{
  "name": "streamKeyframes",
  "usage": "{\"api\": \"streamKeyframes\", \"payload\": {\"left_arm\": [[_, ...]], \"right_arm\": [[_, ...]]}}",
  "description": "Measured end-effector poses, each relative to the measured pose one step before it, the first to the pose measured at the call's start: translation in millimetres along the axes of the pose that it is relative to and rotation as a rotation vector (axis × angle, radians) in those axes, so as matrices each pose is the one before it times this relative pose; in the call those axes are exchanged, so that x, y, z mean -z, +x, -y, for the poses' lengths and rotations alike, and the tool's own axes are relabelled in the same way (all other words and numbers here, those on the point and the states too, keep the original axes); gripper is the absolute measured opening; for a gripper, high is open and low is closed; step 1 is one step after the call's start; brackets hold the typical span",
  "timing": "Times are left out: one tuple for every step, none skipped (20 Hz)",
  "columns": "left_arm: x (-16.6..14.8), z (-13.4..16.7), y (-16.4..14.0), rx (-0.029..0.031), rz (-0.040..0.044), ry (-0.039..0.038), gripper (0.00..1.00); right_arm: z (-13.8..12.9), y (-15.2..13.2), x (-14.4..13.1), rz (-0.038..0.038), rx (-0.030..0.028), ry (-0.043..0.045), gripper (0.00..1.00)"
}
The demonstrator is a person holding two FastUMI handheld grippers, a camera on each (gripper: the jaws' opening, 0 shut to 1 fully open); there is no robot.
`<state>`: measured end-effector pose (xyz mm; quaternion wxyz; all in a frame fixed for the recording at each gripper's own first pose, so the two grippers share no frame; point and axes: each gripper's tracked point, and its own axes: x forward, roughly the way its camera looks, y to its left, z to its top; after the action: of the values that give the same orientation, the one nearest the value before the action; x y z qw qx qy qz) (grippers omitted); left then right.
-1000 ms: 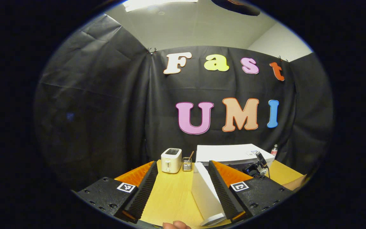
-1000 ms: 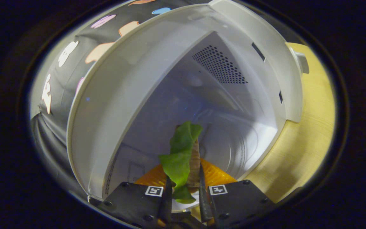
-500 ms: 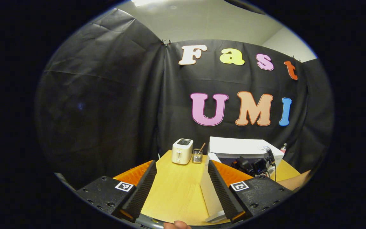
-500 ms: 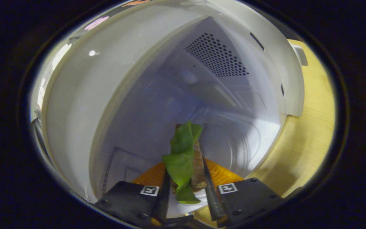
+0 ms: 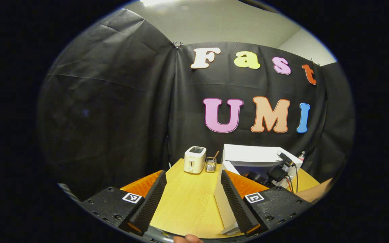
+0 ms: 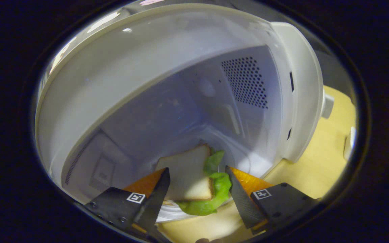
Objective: Open the microwave oven with the left hand, put the food in, and close the microwave oven.
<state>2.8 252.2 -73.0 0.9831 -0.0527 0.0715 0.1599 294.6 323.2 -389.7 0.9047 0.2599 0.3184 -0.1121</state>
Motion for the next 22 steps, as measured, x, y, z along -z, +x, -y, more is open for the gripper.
{"api": "streamKeyframes", "payload": {"left_arm": [[1.16, 0.45, -1.3, 0.0024, -0.00362, 0.00242, 0.95], [-0.11, -0.04, -0.4, 0.00277, -0.00023, 0.00296, 0.92], [0.24, 1.35, -0.92, 0.00726, -0.00106, 0.00342, 0.92], [1.96, 3.74, -0.09, 0.0115, -0.00503, 0.00326, 0.92], [1.65, 2.16, -0.69, 0.00929, -0.00692, 0.00463, 0.92], [1.25, 1.69, 0.34, 0.00446, -0.00465, 0.00723, 0.92], [-0.61, 0.55, 0.05, 0.00046, -0.00058, 0.00852, 0.92], [-0.69, -0.82, -0.2, 0.00125, 0.00457, 0.00566, 0.95], [-0.75, 0.69, 0.53, 0.00368, 0.0032, 0.00768, 0.95], [-0.48, -2.55, -1.16, -0.00913, 0.01285, 0.01064, 0.95], [-0.35, -2.59, 0.52, -0.00619, 0.00476, 0.01663, 0.95], [5.29, -4.4, -0.41, -0.0122, -0.0067, 0.01744, 0.95], [2.54, -3.73, -0.11, -0.01071, -0.00362, 0.01403, 0.95], [2.81, -1.56, -1.22, -0.00556, -0.00328, 0.01214, 0.92], [4.22, -0.65, -0.66, 0.00173, 0.00021, 0.00851, 0.95], [6.02, 1.64, -1.99, 0.00997, -0.00356, 0.00734, 0.95], [6.0, -0.29, -0.66, 0.00479, -0.00478, 0.00593, 0.95], [7.32, -1.46, -0.52, 0.00467, -0.00667, -0.00172, 0.95], [5.34, -1.2, 0.79, -0.00248, -0.01392, -0.0065, 0.94], [7.95, -0.63, 0.53, -0.00005, -0.01258, -0.00799, 0.94], [5.78, 2.61, 0.91, 0.01654, -0.00971, -0.00811, 0.94], [5.41, 4.71, -0.28, 0.01309, -0.00881, -0.00086, 0.95]], "right_arm": [[-2.36, -1.85, -4.52, 0.02212, -0.01009, -0.04924, 0.99], [-2.18, -1.86, -3.02, 0.01111, -0.0167, -0.04633, 0.99], [-0.88, -3.43, -0.68, 0.00596, -0.01236, -0.04723, 0.99], [1.15, -3.38, -3.42, 0.01522, -0.00476, -0.04524, 0.99], [-0.69, -2.36, -3.55, 0.01769, -0.01207, -0.03166, 0.99], [-1.27, -3.51, -3.17, 0.01245, -0.01908, -0.02065, 1.0], [-2.12, -5.12, -3.01, 0.00958, -0.02511, -0.0188, 1.0], [0.07, -5.13, -3.9, 0.01156, -0.01842, -0.02818, 1.0], [3.04, -7.22, -4.02, 0.01375, -0.01302, -0.03326, 1.0], [1.39, -5.78, -3.71, 0.00936, -0.02059, -0.03158, 1.0], [0.58, -7.57, -1.26, 0.00494, -0.02669, -0.03348, 1.0], [2.93, -9.32, -2.59, 0.00899, -0.02277, -0.03876, 1.0], [2.41, -10.95, -1.68, 0.00954, -0.02795, -0.0408, 0.99], [0.91, -9.36, -2.02, 0.00635, -0.02541, -0.03003, 0.99], [1.0, -11.55, -1.71, 0.00116, -0.02857, -0.02431, 0.99], [-1.73, -12.06, -5.96, 0.00715, -0.03202, -0.01817, 0.99], [-0.16, -12.43, -10.06, 0.02393, -0.02394, -0.01973, 0.99], [0.57, -11.12, -13.07, 0.02797, -0.01991, -0.02296, 0.99], [1.17, -12.47, -12.79, 0.02615, -0.01725, -0.0254, 0.99], [3.74, -9.6, -12.49, 0.02135, -0.00489, -0.02816, 0.99], [3.32, -8.99, -13.05, 0.02003, -0.00735, -0.02086, 0.92], [3.52, -7.39, -12.51, 0.02241, -0.00517, -0.01381, 0.95]]}}
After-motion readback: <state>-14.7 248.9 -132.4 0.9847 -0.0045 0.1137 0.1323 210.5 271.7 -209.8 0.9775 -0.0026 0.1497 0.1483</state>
